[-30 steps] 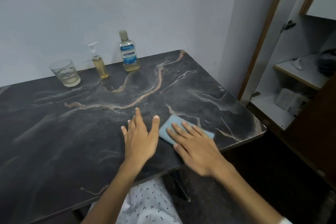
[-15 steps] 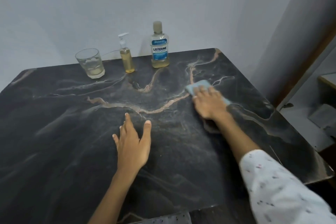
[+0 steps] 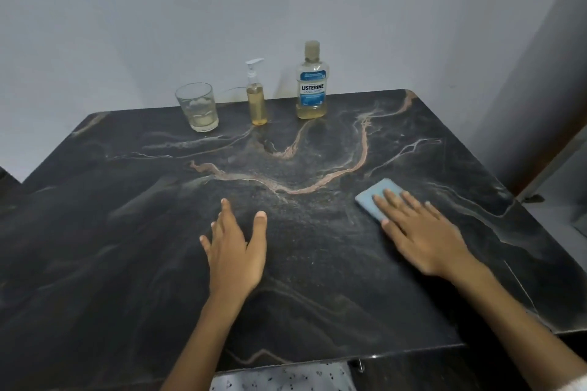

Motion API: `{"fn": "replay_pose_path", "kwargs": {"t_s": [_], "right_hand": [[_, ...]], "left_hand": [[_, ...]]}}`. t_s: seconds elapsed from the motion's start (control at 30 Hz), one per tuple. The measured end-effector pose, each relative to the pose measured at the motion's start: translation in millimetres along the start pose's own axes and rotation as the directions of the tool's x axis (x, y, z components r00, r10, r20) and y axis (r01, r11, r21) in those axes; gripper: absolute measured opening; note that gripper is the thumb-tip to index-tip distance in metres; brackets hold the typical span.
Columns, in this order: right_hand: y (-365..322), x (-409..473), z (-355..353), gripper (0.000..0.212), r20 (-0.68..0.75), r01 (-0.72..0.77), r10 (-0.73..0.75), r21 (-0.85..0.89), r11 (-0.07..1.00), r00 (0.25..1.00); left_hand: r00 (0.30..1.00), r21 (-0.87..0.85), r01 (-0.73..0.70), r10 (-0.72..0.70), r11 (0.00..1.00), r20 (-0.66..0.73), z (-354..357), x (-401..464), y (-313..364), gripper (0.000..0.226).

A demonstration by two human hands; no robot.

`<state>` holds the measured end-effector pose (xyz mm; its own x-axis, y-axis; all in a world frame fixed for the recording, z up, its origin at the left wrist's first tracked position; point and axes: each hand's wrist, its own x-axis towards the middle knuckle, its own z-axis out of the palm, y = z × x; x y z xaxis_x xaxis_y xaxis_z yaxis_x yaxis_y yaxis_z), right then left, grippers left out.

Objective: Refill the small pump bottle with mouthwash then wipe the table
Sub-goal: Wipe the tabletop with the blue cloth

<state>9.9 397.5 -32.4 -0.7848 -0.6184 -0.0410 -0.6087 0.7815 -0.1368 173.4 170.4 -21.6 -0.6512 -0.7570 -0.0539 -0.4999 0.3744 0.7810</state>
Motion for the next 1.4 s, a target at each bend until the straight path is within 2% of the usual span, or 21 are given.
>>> {"fn": "replay_pose_path", "kwargs": {"t_s": [0.07,0.13,0.23,0.33,0.4,0.47,0.53,0.63,0.7,0.77,0.83,0.93,1.0,1.03,1.1,1.13,1.17,1.2,1.33,1.4], "right_hand": [[-2.8,37.0,-5.4,0.049,0.050,-0.074,0.072,0.026,0.997,0.996],[-34.7,72.3,-4.7,0.048,0.082,-0.033,0.029,0.058,0.998,0.996],[-121.1,90.6,4.1,0.048,0.106,0.159,-0.165,0.067,0.985,0.981],[-201.8,54.8,19.1,0.048,0.100,0.354,-0.359,0.066,0.933,0.928],[-227.1,11.2,27.6,0.048,0.100,0.481,-0.489,0.092,0.872,0.866],[-223.7,-24.2,33.2,0.048,0.087,0.538,-0.545,0.093,0.838,0.834],[-205.4,-38.3,33.1,0.049,0.040,0.467,-0.468,0.047,0.883,0.883],[-176.0,-15.6,24.3,0.050,0.023,0.183,-0.183,-0.023,0.983,0.983],[-170.3,17.9,16.2,0.050,0.036,0.036,-0.036,-0.011,0.999,0.999],[-184.8,54.4,14.2,0.050,0.055,-0.021,0.021,0.011,1.000,0.998],[-219.7,84.0,18.9,0.049,0.070,-0.004,0.004,0.005,1.000,0.998],[-296.3,100.0,29.4,0.049,0.085,0.158,-0.157,-0.010,0.987,0.984],[-340.4,86.2,37.3,0.049,0.115,0.327,-0.323,-0.019,0.945,0.939],[-354.0,72.3,41.7,0.049,0.125,0.432,-0.427,-0.013,0.902,0.896],[-359.7,35.0,47.7,0.051,0.131,0.643,-0.640,0.027,0.766,0.757],[-352.7,19.5,48.9,0.052,0.137,0.709,-0.710,0.060,0.702,0.691],[-341.5,12.4,48.2,0.053,0.131,0.734,-0.737,0.082,0.674,0.663],[-327.9,15.6,45.4,0.054,0.121,0.724,-0.726,0.068,0.686,0.677],[-292.5,96.7,30.1,0.054,0.071,0.476,-0.471,-0.092,0.875,0.879],[-304.9,146.3,29.5,0.053,0.094,0.390,-0.383,-0.081,0.917,0.919]], "left_hand": [[1.000,-0.008,0.019,-0.019,1.000,0.002,-6.3,-2.3,-4.0,0.075],[0.999,-0.009,0.032,-0.032,0.999,-0.007,-14.4,-5.4,-6.7,0.075],[0.999,0.013,0.012,-0.012,1.000,-0.035,-31.8,-9.9,-13.6,0.075],[0.997,0.008,0.017,-0.016,1.000,-0.075,-56.3,-11.8,-27.6,0.074],[0.994,-0.014,0.032,-0.034,0.999,-0.105,-75.8,-12.6,-40.7,0.075],[0.991,-0.051,0.036,-0.043,0.998,-0.131,-95.5,-13.1,-55.3,0.075],[0.987,-0.087,0.040,-0.053,0.995,-0.149,-114.7,-12.7,-72.2,0.075],[0.983,-0.134,0.042,-0.065,0.990,-0.173,-139.4,-7.2,-98.0,0.075],[0.978,-0.157,0.043,-0.074,0.987,-0.198,-151.6,-2.2,-110.4,0.075],[0.972,-0.155,0.047,-0.082,0.987,-0.221,-160.8,3.3,-118.8,0.075],[0.969,-0.140,0.058,-0.089,0.988,-0.231,-167.4,8.6,-123.9,0.075],[0.963,-0.092,0.083,-0.103,0.992,-0.249,-174.1,17.2,-127.5,0.075],[0.956,-0.054,0.107,-0.118,0.993,-0.268,-178.1,24.3,-130.0,0.074],[0.951,-0.036,0.121,-0.126,0.992,-0.281,-180.3,28.4,-132.1,0.074],[0.943,-0.003,0.148,-0.142,0.989,-0.301,-185.0,36.2,-137.9,0.074],[0.939,0.013,0.164,-0.152,0.986,-0.309,-187.6,40.3,-141.7,0.074],[0.935,0.026,0.179,-0.162,0.983,-0.315,-190.8,45.2,-145.5,0.074],[0.932,0.036,0.196,-0.174,0.980,-0.319,-193.6,49.6,-149.4,0.074],[0.918,0.068,0.252,-0.216,0.965,-0.334,-204.4,65.4,-163.2,0.074],[0.908,0.083,0.274,-0.229,0.958,-0.350,-208.3,72.8,-167.6,0.074]]}}
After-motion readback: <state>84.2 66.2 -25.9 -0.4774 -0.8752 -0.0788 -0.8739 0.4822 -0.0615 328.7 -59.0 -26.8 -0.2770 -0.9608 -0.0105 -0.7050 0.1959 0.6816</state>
